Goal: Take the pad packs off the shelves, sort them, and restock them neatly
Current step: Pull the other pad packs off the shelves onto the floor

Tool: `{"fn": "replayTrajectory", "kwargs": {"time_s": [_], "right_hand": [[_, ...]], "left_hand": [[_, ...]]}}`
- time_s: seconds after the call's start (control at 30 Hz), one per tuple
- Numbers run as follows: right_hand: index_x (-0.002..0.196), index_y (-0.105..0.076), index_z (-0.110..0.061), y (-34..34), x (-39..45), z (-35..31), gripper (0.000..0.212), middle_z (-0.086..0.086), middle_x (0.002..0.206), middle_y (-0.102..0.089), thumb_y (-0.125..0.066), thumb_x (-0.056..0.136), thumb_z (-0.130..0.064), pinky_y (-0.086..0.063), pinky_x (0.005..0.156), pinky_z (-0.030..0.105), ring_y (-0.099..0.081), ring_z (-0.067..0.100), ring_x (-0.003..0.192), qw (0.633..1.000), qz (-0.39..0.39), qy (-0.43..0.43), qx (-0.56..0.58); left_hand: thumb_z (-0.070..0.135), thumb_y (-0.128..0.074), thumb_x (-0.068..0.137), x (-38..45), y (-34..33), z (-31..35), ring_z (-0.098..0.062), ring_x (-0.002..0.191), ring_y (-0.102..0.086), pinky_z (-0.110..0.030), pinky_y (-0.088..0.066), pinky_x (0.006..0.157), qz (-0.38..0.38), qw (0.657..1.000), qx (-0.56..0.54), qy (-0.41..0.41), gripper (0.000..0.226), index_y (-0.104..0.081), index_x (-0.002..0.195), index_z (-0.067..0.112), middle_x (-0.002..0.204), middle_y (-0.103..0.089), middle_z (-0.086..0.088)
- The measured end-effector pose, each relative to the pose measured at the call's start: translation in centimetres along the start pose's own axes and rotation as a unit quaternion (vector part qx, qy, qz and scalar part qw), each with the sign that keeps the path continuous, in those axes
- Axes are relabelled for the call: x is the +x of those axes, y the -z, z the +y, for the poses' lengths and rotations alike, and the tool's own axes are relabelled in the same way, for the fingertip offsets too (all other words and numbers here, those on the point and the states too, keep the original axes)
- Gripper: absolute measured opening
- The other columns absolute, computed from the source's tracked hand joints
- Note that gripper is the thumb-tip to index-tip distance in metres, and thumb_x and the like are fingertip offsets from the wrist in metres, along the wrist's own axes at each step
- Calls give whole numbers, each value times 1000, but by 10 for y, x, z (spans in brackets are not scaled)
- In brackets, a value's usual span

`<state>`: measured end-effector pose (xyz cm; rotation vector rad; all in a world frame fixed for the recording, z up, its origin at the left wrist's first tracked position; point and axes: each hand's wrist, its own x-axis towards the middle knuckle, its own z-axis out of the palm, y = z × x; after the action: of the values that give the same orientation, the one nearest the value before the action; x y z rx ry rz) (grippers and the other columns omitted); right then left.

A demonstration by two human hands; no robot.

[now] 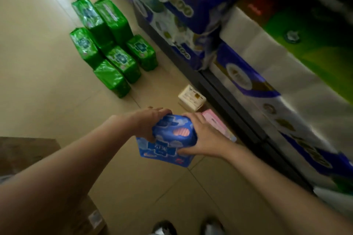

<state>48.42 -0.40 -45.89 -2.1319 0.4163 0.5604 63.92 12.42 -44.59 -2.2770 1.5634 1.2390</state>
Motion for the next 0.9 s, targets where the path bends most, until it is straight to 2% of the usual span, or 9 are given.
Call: {"fn": "replayTrajectory", "kwargs": {"time_s": [0.13, 0.23, 0.33, 0.43, 0.57, 0.63, 0.73, 0.8, 0.9], "right_hand": [[128, -34, -26, 11, 61, -18, 76, 2, 127, -33, -79, 67, -33, -45, 93, 41, -47, 24, 113, 998, 64, 8, -27], [112, -38, -26, 13, 115, -14, 57, 4, 119, -30, -75, 69, -31, -46, 84, 37, -49, 30, 105, 988, 126, -81, -26], [103, -35, -25, 17, 178, -7, 50, 6, 116, -30, -74, 72, -27, -37, 71, 27, -51, 29, 101, 975, 152, -162, -11], [101, -34, -22, 26, 242, -4, 52, 12, 122, -33, -77, 72, -27, -41, 77, 33, -50, 33, 105, 972, 159, -173, -30], [125, -37, -16, 28, 315, 1, 62, 16, 136, -26, -73, 76, -26, -39, 83, 37, -41, 37, 119, 963, 179, -193, -60], [134, -38, -15, 23, 332, 8, 56, 16, 144, -19, -65, 85, -24, -38, 94, 38, -30, 37, 128, 956, 153, -216, -129], [145, -28, -17, 7, 340, 18, 61, 12, 154, -8, -55, 91, -22, -28, 110, 39, -19, 35, 138, 945, 6, -225, -236], [146, -24, -13, -1, 338, 16, 61, 14, 152, -19, -50, 91, -20, -30, 111, 43, -26, 36, 137, 938, -88, -214, -258], [141, -31, -10, 2, 319, -1, 53, 17, 145, -31, -46, 91, -16, -35, 107, 45, -35, 37, 130, 941, -97, -209, -248]], "left_hand": [[15, -69, 77, 7, 7, -48, -25, 127, -41, -24, -23, 103, 150, 986, -55, 40, 75, -31, 142, 9, 140, -41, -9], [8, -61, 82, 15, 4, -83, -33, 123, -43, -33, -32, 104, 238, 953, -132, 130, 61, -36, 138, 4, 137, -41, -16], [14, -57, 88, 20, -6, -119, -30, 118, -48, -35, -41, 96, 175, 952, -168, 187, 56, -34, 138, 9, 136, -38, -12], [17, -55, 90, 36, -17, -151, -30, 115, -51, -36, -42, 92, 133, 953, -160, 222, 53, -34, 138, 10, 135, -39, -12], [17, -54, 90, 62, -40, -172, -27, 115, -51, -35, -44, 93, 117, 941, -199, 248, 50, -36, 137, 9, 134, -43, -12], [17, -53, 91, 70, -52, -172, -26, 114, -52, -35, -47, 92, 111, 940, -215, 240, 50, -35, 137, 11, 135, -43, -11], [16, -52, 91, 67, -59, -171, -23, 113, -52, -33, -49, 91, 109, 949, -197, 219, 52, -33, 139, 12, 136, -42, -9], [16, -52, 92, 60, -56, -172, -22, 113, -52, -31, -49, 91, 120, 949, -192, 220, 52, -32, 140, 12, 137, -41, -9], [17, -51, 92, 41, -38, -172, -22, 113, -53, -33, -48, 91, 137, 941, -197, 237, 51, -33, 139, 13, 136, -42, -9]]}}
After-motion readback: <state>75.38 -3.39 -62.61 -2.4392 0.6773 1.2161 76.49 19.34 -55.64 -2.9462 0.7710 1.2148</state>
